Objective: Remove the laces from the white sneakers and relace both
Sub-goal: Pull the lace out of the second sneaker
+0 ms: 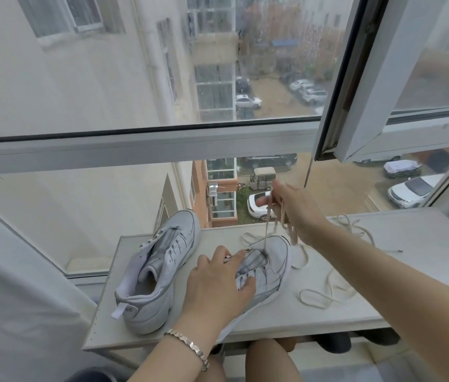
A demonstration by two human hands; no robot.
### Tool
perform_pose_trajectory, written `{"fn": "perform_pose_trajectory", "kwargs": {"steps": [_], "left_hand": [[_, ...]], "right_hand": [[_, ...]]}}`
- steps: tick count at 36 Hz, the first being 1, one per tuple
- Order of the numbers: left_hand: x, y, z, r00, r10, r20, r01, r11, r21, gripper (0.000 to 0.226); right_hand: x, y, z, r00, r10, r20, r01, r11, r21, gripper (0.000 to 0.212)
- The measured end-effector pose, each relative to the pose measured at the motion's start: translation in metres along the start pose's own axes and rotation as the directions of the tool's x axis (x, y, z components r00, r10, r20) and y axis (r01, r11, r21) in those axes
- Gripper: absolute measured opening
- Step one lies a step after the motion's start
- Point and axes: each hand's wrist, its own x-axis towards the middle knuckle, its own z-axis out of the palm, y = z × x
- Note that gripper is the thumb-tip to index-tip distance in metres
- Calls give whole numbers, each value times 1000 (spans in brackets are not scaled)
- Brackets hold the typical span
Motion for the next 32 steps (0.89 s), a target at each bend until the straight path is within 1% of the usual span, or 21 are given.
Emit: {"fn": "perform_pose_trajectory", "kwargs": {"steps": [1,2,3,4,5,7,8,9,10,11,14,16,17,19,21,23,24,25,28,30,32], "left_hand": [[0,0,0,1000,-7,-4,7,1000,0,55],[0,-1,-1,1000,-16,-4,16,1000,2,55],[0,0,-1,1000,-22,-2,22,1000,11,55],[0,0,0,1000,-21,1,21,999,28,55],[0,1,1,1000,-17,3,17,999,48,55],[2,2,2,1000,-15,8,14,997,71,55],[3,2,2,1000,-17,10,16,997,72,55],[3,2,3,1000,-19,7,18,998,66,54],[3,1,4,1000,-21,-3,21,998,59,54],[3,0,5,1000,-25,-16,26,998,54,54],[5,1,7,997,-63,-43,65,997,51,58],[6,5,5,995,-93,-33,93,995,19,63],[6,6,3,994,-109,-20,109,993,-41,67],[6,7,-9,991,-133,-9,126,959,-253,80],[4,7,-27,995,-82,-56,43,862,-505,95],[4,9,-49,995,17,-99,-81,724,-685,102],[5,9,-59,992,66,-111,-127,667,-735,99],[6,10,-68,986,112,-123,-166,635,-755,95],[18,14,-91,974,196,-112,-208,585,-784,74],[26,16,-99,977,192,-90,-182,546,-818,49],[29,15,-104,986,141,-91,-154,540,-828,17]], "right_hand": [[1,-7,1,1000,29,-3,-29,995,92,37],[-1,-13,3,999,38,-8,-37,990,138,38],[-4,-17,4,1000,0,-30,4,991,130,40],[-9,-21,5,992,-99,-73,104,992,76,42],[-15,-27,5,962,-246,-115,247,969,-4,43],[-27,-46,2,841,-522,-141,502,851,-154,44],[-32,-57,0,790,-598,-134,564,795,-222,44],[-36,-66,-2,765,-632,-122,587,763,-271,45],[-38,-73,-5,768,-631,-110,583,759,-289,45],[-40,-77,-8,790,-606,-91,564,777,-280,46],[-44,-75,-11,895,-444,33,441,874,-205,43],[-46,-68,-10,938,-340,64,345,929,-131,47],[-48,-64,-10,954,-288,78,293,954,-63,51],[-49,-56,-8,971,-183,152,168,980,105,53],[-50,-53,-6,968,-101,231,44,971,236,49],[-52,-57,-2,954,-68,291,-48,927,373,49],[-53,-61,1,949,-75,307,-71,897,437,51],[-53,-68,4,946,-95,311,-73,870,487,51],[-54,-94,13,938,-202,282,-1,812,584,46],[-53,-112,17,936,-274,220,82,778,622,42],[-52,-126,20,938,-319,133,165,751,639,42]]}}
